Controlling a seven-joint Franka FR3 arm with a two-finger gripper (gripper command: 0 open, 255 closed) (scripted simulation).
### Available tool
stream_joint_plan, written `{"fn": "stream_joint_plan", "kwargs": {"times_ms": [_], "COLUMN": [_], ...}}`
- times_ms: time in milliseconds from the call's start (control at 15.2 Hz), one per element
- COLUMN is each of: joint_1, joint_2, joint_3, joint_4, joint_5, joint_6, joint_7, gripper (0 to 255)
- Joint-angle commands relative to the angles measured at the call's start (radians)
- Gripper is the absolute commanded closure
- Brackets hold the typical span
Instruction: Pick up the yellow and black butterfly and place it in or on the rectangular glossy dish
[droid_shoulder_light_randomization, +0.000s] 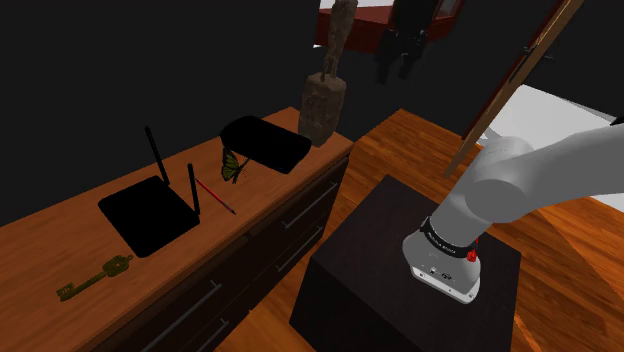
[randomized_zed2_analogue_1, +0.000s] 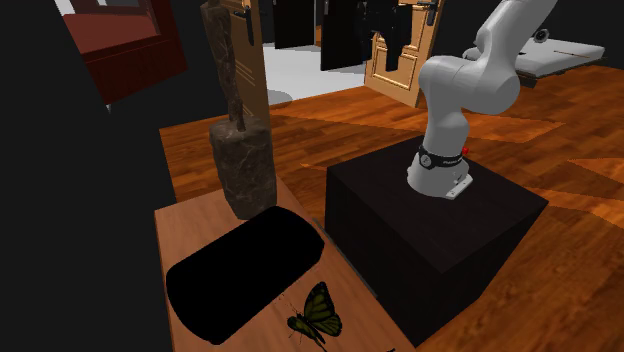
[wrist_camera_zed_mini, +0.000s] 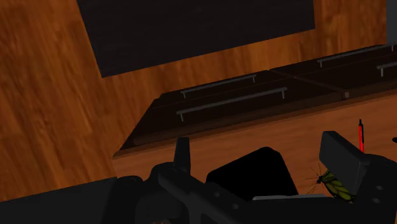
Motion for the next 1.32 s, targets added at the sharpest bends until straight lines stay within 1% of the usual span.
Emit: {"fn": "stream_joint_plan", "kwargs": {"times_ms": [0,396,726,990,1122,1254], "joint_1": [0.000,-0.005,-0.016,-0.039,-0.058,-0.080], "joint_2": [0.000,0.035,0.132,0.251,0.322,0.399], "joint_3": [0.000,0.138,0.257,0.355,0.403,0.450], "joint_4": [0.000,-0.119,-0.164,-0.161,-0.148,-0.126], "joint_5": [0.000,0.069,0.105,0.104,0.087,0.056], "joint_6": [0.000,0.205,0.386,0.529,0.597,0.661], "joint_7": [0.000,0.235,0.432,0.599,0.689,0.785], "gripper": [0,0,0,0,0,0]}}
